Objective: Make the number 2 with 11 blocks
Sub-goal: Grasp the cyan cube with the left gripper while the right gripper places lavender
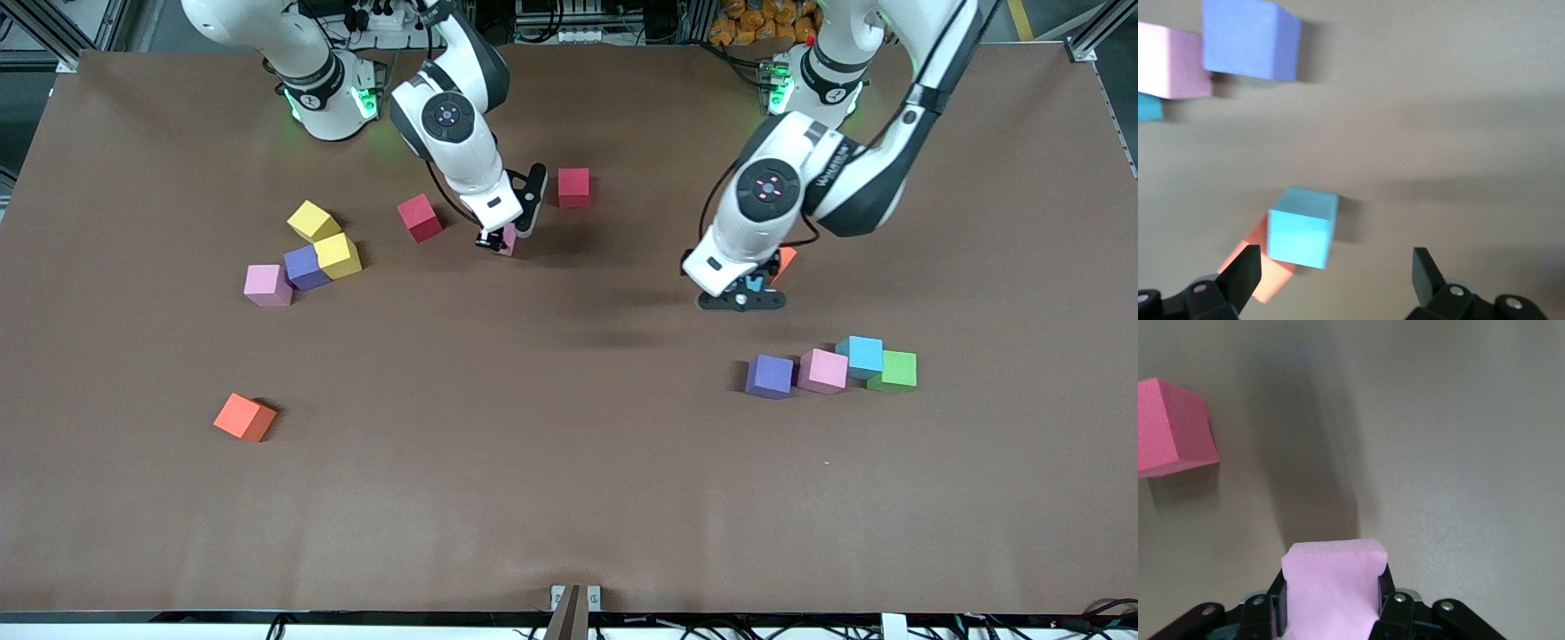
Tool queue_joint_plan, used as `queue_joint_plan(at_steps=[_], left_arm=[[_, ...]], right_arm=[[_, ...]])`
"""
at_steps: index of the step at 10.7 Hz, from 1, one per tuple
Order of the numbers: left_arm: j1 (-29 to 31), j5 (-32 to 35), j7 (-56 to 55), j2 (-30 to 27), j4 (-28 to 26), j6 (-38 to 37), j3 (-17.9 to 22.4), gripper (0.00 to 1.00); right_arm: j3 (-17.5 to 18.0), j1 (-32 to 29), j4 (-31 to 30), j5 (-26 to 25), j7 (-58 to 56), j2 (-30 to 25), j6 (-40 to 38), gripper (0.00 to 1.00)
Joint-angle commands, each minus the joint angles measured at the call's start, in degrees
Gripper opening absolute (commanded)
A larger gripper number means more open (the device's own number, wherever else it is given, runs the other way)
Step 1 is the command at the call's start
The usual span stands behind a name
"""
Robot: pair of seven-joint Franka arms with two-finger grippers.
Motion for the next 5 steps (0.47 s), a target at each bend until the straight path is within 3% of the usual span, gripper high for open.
queue_joint_plan(at_steps=[1,3,5], left_arm=[[4.7,1.0,5.7,-2.3,-2.6,1.9,-0.8,1.00],[5.5,0.9,7.2,-2.4,-8.1,8.1,-0.8,1.00],[6.0,1.0,7.6,-2.4,-11.4,12.1,-0.8,1.00]], right_arm=[[-0.2,2.7,-2.4,0.5,-3.0,1.5,5.1,0.18],[0.1,4.5,-6.1,0.9,-2.5,1.6,11.8,0.18],[0.2,6.3,-6.7,1.0,-0.2,1.2,12.4,0.18]])
